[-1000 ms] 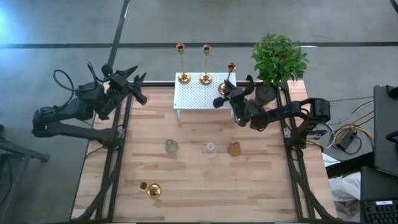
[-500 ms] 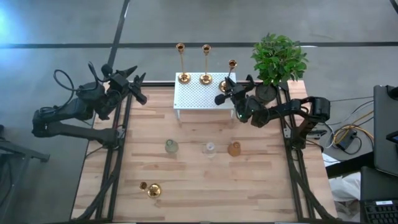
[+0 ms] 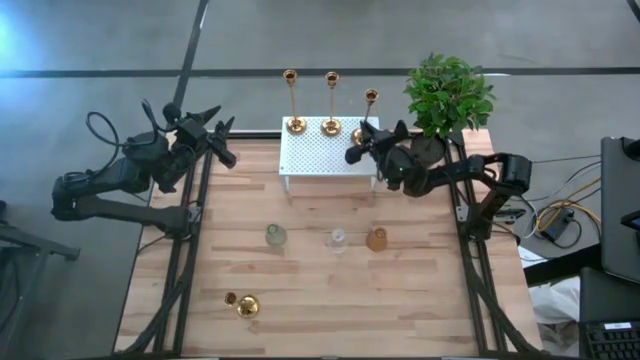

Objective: Pick & Place candle stick holders
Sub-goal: Align the gold candle holder with the other gold candle holders on the shelf

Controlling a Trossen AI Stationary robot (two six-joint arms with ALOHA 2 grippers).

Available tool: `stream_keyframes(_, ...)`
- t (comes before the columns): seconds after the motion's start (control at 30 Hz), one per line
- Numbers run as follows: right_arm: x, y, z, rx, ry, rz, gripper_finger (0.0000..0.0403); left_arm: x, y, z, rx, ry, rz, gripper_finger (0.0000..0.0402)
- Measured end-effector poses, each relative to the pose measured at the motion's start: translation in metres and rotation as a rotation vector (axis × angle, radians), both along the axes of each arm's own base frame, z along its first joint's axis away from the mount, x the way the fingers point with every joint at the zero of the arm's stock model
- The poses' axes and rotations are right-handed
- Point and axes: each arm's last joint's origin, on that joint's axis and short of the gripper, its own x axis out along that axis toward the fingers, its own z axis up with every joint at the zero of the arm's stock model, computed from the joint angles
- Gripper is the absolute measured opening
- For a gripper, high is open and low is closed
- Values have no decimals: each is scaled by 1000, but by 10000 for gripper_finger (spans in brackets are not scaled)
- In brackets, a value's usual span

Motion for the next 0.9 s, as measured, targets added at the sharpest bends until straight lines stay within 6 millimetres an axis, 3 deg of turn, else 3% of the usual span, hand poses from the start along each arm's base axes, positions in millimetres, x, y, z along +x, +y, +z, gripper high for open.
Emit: stream_keyframes(0.9, -8, -38, 3, 43, -16, 31, 11, 0, 0, 0, 0, 0, 1, 187)
